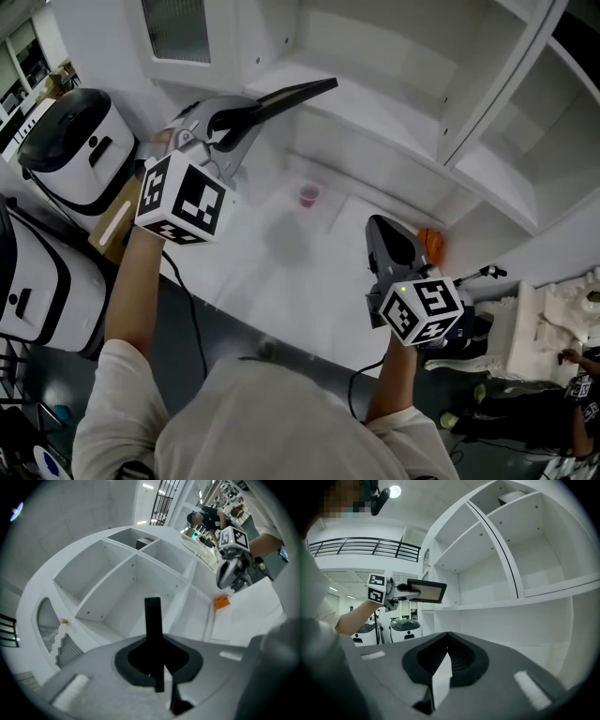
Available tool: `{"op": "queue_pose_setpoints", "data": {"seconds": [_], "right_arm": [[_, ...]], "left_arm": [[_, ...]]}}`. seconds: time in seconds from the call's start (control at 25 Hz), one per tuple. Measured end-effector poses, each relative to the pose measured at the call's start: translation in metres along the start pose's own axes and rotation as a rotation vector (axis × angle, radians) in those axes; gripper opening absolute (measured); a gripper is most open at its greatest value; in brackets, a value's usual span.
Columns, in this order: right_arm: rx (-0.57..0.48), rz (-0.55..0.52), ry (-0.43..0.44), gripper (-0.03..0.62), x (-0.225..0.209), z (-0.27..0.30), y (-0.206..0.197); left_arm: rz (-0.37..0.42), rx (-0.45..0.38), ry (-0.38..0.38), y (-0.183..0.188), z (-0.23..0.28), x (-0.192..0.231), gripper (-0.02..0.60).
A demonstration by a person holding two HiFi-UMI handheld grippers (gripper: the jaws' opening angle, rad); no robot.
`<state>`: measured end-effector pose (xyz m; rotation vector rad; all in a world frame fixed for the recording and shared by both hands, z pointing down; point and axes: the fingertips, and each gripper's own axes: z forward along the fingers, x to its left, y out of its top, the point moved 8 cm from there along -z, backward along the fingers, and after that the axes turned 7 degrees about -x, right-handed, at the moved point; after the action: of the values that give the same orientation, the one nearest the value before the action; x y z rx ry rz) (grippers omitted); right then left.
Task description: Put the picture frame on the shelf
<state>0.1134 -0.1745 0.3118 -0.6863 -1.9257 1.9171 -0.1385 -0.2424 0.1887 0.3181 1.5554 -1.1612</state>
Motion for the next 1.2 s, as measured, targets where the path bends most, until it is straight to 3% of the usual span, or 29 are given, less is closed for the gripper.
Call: {"op": "queue_pose_setpoints", "data": {"seconds": [0.64, 1.2], "right_arm": [[0.013, -0.002, -0.017, 0.005, -0.009, 0.009, -0.002], [0.013, 0.016, -0.007, 0.005, -0.014, 0.013, -0.003]], "left_arm": [[0.224, 0.107, -0.014, -0.017, 0.029, 0.005, 0.021], [0.303, 0.117, -0.023, -0.026, 0.046, -0.007, 0.021]]}}
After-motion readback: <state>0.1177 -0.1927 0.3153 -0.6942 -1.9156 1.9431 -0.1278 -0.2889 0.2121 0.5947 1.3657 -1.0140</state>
